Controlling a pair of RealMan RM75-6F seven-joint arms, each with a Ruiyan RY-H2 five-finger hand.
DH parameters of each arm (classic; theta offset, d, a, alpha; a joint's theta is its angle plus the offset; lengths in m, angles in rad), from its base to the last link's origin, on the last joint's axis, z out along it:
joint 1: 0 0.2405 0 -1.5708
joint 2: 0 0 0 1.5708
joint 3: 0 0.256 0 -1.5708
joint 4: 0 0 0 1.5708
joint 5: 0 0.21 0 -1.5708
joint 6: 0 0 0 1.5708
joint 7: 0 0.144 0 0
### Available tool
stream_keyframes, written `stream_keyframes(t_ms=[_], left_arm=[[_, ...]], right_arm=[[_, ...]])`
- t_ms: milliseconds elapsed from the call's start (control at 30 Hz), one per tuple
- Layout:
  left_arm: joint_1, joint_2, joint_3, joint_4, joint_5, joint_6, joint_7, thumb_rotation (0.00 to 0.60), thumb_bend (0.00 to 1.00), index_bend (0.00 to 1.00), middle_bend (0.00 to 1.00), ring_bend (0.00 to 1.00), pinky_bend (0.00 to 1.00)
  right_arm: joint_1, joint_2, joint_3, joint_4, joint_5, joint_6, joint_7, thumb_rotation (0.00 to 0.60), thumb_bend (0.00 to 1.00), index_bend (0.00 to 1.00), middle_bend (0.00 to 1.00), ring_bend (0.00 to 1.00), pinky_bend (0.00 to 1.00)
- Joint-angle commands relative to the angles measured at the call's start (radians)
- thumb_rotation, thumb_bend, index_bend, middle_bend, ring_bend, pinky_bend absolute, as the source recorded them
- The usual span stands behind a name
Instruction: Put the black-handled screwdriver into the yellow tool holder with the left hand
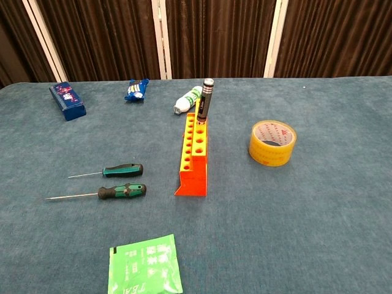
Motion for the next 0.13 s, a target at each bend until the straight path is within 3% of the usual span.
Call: stream_keyframes(t_ms=[33, 133], left_arm=[[0.035, 0.013, 0.023, 0.032, 0.027, 0.02, -0.038, 0.6, 0.12, 0.0, 0.0, 0.0, 0.0], [0.061, 0.02, 0.028, 0.054, 0.052, 0.04, -0.084, 0.6, 0.11, 0.0, 0.0, 0.0, 0.0]], right_arm=[[0.002, -0.004, -0.006, 0.006, -0.009, -0.003, -0.01, 0.6, 0.06, 0.0, 0.0, 0.0, 0.0], [0.0, -0.001, -0.011, 0.005, -0.027, 0.006, -0.014, 0.6, 0.06, 0.0, 0.0, 0.0, 0.0]])
